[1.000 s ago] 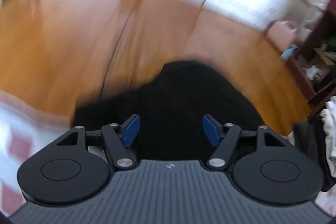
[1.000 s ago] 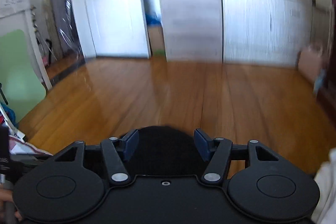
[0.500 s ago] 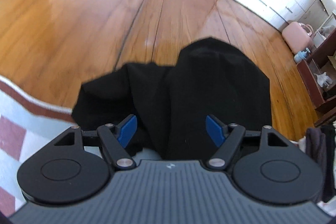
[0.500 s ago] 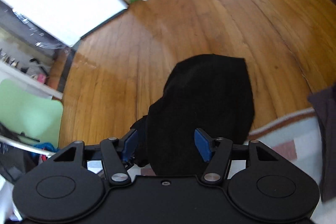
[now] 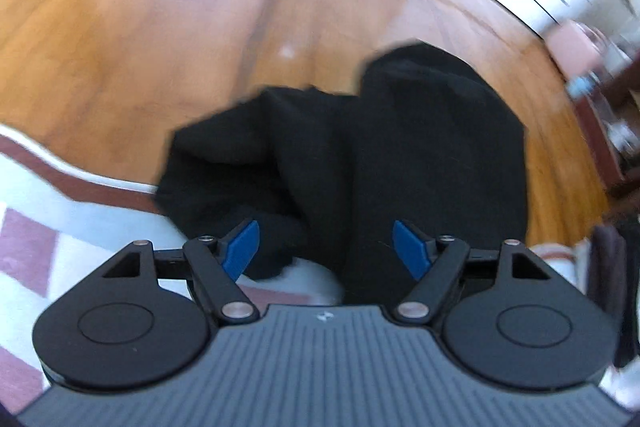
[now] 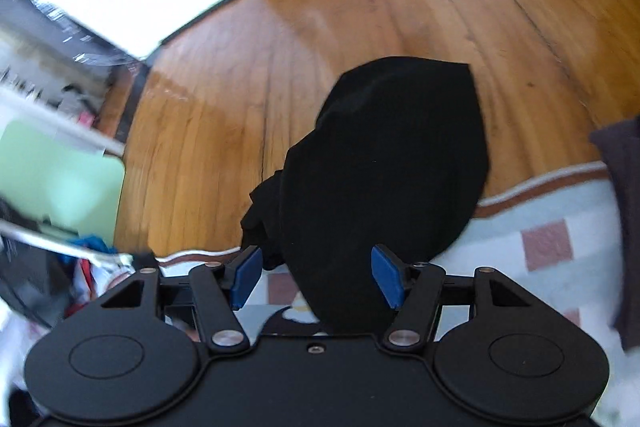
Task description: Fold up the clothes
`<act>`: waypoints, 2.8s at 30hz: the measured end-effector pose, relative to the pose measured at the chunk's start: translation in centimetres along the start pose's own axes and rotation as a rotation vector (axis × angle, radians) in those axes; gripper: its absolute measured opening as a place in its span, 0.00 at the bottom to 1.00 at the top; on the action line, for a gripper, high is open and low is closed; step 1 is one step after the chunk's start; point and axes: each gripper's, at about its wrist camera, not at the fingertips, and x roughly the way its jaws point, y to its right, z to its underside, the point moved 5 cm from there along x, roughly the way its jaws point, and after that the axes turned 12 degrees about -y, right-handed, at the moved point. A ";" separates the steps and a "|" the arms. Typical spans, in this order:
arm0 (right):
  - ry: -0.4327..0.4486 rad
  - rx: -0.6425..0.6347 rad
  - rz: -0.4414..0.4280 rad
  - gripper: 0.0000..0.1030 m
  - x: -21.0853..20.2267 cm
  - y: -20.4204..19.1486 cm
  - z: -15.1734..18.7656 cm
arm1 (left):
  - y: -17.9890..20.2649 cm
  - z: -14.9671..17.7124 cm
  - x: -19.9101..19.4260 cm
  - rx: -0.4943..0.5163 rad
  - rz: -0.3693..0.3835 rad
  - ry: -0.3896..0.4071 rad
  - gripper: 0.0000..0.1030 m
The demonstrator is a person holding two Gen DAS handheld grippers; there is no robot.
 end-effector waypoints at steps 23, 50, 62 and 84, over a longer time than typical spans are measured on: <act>0.299 -0.311 0.202 0.07 11.3 4.8 0.4 | -0.2 1.5 -1.7 -0.011 -0.239 0.189 0.74; 0.307 0.053 0.210 0.12 9.0 16.3 -2.7 | 8.9 1.3 7.3 0.469 -0.185 -0.023 0.98; 0.283 0.115 -0.110 0.10 8.2 12.6 -3.8 | 8.7 -0.2 0.6 0.496 -0.365 0.202 0.04; 0.327 0.207 0.106 0.60 10.6 11.0 -6.1 | 2.0 -1.3 -3.7 0.273 -0.176 0.212 0.74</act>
